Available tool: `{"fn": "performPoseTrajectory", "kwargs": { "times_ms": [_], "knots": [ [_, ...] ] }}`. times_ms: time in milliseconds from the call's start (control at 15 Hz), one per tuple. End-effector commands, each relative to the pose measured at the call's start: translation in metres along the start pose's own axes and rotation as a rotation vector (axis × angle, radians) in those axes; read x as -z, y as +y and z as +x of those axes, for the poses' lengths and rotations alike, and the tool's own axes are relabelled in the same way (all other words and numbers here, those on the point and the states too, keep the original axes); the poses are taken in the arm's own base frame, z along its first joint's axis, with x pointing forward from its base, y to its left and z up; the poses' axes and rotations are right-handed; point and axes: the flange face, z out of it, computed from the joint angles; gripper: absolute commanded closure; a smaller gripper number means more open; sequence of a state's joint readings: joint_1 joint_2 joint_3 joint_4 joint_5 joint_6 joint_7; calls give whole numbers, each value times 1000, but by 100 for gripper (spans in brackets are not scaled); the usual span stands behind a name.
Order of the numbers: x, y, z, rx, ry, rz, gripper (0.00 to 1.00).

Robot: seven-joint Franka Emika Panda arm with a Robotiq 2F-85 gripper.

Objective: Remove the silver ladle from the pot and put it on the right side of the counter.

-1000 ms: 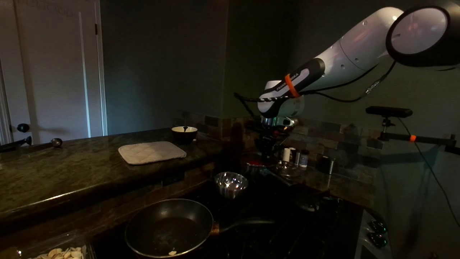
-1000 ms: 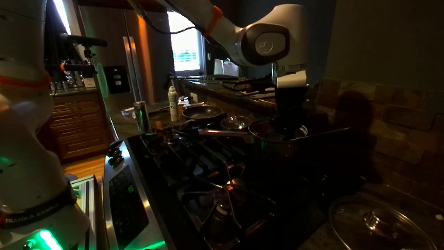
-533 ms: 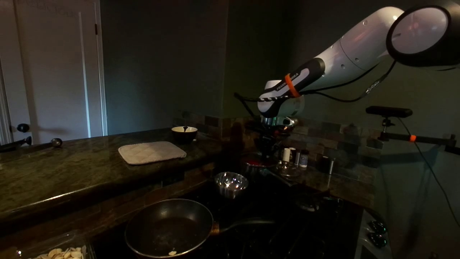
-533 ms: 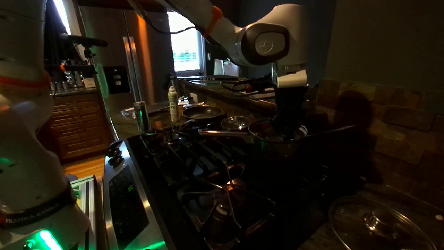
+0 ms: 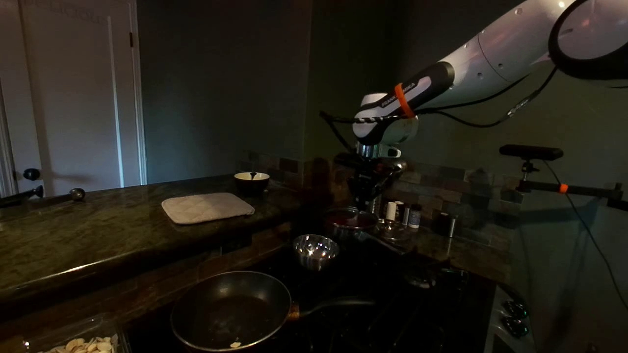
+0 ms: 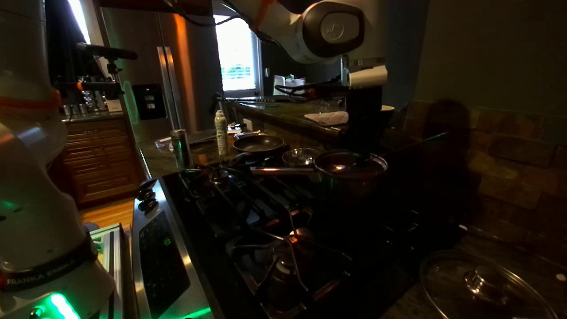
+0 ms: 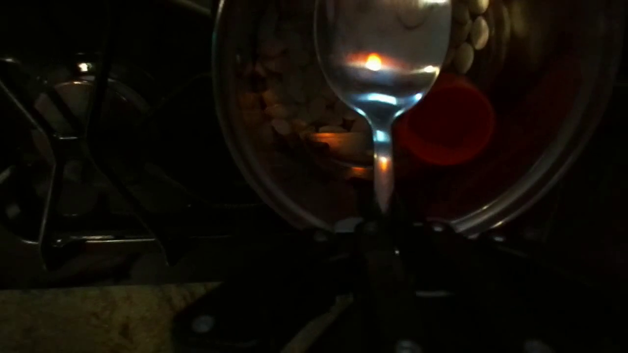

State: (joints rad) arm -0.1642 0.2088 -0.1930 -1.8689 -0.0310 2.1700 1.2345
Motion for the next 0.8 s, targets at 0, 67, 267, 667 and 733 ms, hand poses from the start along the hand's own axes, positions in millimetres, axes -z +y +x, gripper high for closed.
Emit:
{"fn": "performPoseTrajectory", "kwargs": {
  "times_ms": [0,67,267,667,733],
  "knots": [
    [30,5,-1,-14,7,-18,97],
    [36,5,1,-23,7,-10,97],
    [47,3,5,-62,12,18,97],
    [56,14,49,-298,-23,-5,97],
    [59,19,61,-346,-35,-9,97]
  ]
}}
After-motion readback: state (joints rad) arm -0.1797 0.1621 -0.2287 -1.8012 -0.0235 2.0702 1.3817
